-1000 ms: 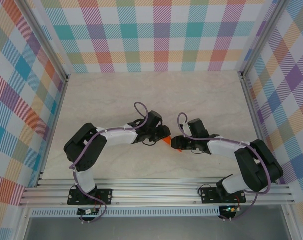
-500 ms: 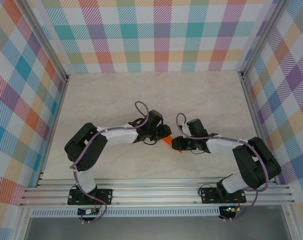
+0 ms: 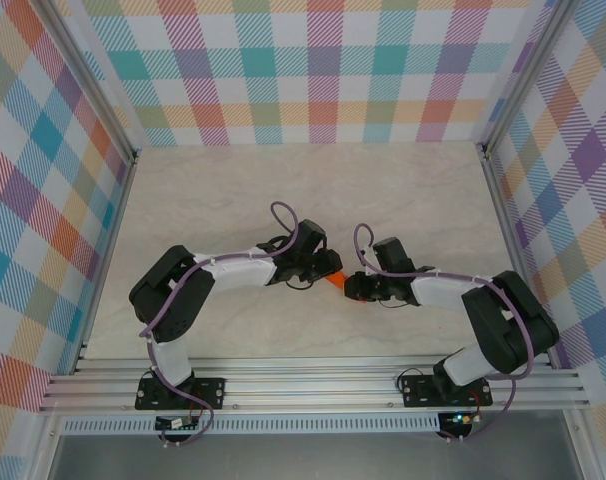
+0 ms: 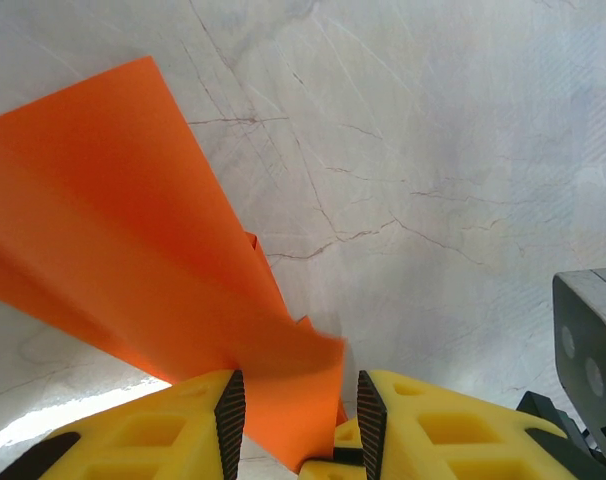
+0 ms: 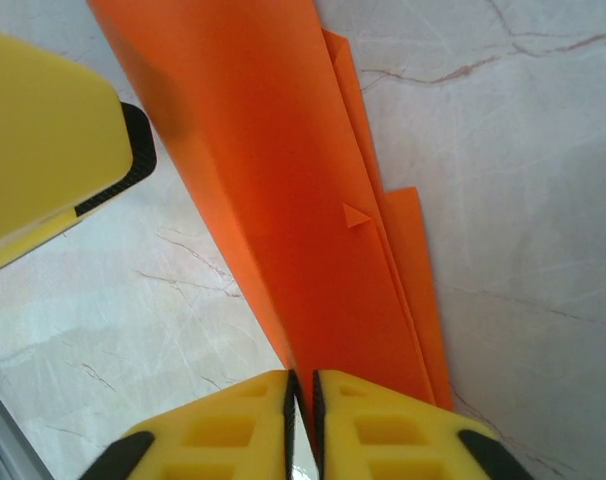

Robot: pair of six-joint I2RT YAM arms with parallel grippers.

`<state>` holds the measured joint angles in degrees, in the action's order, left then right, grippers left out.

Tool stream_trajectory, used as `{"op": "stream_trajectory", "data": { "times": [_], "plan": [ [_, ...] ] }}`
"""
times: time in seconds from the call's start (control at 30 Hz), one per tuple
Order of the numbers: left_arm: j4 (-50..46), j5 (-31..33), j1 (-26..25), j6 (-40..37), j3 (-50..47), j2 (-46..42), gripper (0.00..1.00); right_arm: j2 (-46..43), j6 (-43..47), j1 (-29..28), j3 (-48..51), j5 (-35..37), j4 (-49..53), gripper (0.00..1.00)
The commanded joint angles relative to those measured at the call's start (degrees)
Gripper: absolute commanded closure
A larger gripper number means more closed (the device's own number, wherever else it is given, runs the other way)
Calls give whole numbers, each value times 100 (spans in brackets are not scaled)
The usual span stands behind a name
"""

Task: Fold a paper plane with a square sheet of paper (pick it up from the middle)

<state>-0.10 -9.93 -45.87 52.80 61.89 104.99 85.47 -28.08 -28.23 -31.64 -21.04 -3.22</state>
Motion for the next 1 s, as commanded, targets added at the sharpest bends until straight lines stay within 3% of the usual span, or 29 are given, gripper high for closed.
{"op": "stream_trajectory", "data": {
  "times": [0.0, 0.23, 0.67, 0.8, 0.97],
  "plan": [
    [-201, 70, 60, -137, 153, -93, 63, 49, -202, -40, -79, -181, -101, 90],
    [-190, 93, 63, -158, 95, -288, 61, 20, -799, -56, -92, -480, -387, 95],
    [18, -34, 77, -15, -22, -193, 57, 18, -1615, -235, -117, -441, -752, 90],
    [96, -43, 85, 45, -63, -120, 58, -80, -1412, -323, -181, -151, -474, 85],
    [11, 8, 96, -3, 22, -60, 58, -236, -725, -341, -334, 187, 300, 70]
  ]
}}
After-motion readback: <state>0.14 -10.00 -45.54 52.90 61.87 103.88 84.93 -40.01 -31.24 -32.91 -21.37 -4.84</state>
